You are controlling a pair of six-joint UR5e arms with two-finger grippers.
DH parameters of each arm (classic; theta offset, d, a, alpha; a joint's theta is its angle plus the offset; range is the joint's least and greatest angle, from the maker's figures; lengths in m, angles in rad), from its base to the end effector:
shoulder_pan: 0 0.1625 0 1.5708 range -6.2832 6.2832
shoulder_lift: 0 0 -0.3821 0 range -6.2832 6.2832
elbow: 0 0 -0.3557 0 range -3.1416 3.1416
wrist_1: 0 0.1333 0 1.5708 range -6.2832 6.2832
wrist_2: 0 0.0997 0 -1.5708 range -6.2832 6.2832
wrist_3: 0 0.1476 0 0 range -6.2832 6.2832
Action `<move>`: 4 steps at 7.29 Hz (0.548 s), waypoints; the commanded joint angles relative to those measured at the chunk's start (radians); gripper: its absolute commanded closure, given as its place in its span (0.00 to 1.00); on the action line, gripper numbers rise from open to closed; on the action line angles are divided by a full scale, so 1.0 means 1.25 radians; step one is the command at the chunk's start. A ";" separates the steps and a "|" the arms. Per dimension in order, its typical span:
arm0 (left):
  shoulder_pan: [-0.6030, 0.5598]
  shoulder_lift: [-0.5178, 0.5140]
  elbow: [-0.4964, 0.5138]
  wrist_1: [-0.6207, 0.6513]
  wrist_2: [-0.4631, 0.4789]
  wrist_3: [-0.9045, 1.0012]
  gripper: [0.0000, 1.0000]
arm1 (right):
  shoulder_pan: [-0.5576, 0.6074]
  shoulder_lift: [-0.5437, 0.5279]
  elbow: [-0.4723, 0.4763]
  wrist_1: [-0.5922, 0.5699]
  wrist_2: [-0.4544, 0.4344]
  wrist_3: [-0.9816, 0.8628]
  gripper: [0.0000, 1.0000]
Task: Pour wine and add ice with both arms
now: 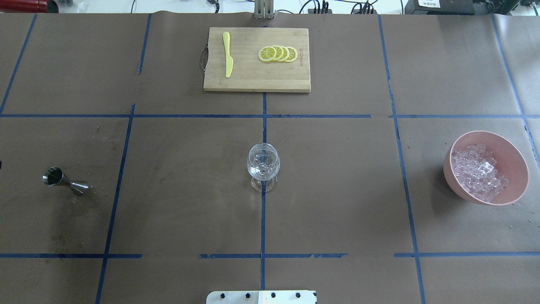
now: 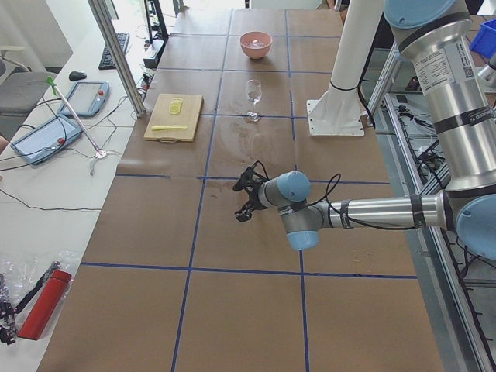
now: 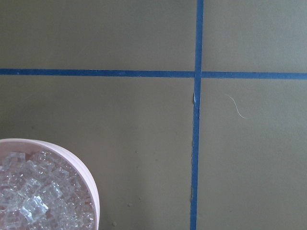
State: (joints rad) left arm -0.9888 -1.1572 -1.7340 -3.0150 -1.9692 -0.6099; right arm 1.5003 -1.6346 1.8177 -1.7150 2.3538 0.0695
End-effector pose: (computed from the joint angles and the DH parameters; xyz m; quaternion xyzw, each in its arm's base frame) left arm 0.1312 -0.3377 0.5579 0.3641 0.4447 0.0999 0.8122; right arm -0.0011 -0.4301 0.5797 -0.0088 -0.3818 -0.0079 0.9242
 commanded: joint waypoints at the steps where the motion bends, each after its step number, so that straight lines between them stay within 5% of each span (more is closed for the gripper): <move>1: 0.112 0.074 0.003 -0.105 0.166 0.018 0.00 | 0.001 -0.003 0.005 0.000 0.010 0.001 0.00; 4: 0.341 0.074 0.003 -0.164 0.406 -0.176 0.01 | 0.001 -0.004 0.005 0.000 0.045 0.002 0.00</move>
State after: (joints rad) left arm -0.6843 -1.0663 -1.7296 -3.1880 -1.6044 -0.7470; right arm 1.5016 -1.6394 1.8237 -1.7156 2.3894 0.0709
